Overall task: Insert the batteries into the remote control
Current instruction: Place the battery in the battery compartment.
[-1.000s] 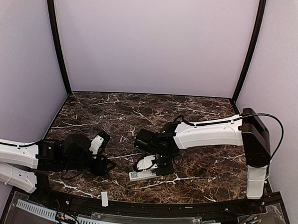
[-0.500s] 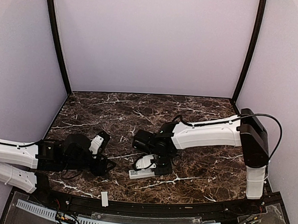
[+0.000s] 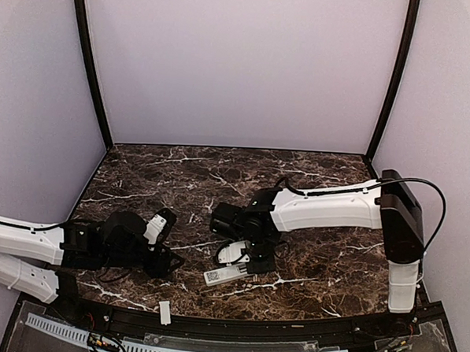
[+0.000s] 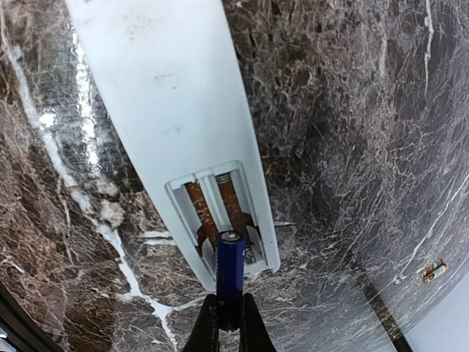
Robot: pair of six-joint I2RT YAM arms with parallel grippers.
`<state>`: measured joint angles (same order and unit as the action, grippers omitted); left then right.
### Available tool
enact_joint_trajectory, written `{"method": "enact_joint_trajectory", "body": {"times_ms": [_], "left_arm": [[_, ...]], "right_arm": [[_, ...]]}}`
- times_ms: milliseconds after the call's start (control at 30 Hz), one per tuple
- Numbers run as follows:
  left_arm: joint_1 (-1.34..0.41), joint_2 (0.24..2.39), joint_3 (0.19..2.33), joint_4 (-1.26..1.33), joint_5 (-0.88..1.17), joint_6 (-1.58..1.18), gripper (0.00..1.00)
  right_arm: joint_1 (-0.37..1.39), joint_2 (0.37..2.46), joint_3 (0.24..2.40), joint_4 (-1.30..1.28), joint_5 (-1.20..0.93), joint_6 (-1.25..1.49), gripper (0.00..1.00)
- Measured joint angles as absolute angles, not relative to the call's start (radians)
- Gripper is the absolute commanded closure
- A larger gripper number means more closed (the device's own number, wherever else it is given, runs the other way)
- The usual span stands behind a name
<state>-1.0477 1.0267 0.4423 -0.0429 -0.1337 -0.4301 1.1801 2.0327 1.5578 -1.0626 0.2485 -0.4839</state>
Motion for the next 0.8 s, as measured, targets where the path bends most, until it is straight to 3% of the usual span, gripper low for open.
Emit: {"method": "enact_joint_trajectory", "body": {"times_ms": [800], "left_arm": [[-1.048,1.034,0.442,-0.031,-0.127,-0.422,0.45]], "right_arm": [[1.183,2.054,1.591,-1.068,0.307,-0.506,1.00]]}}
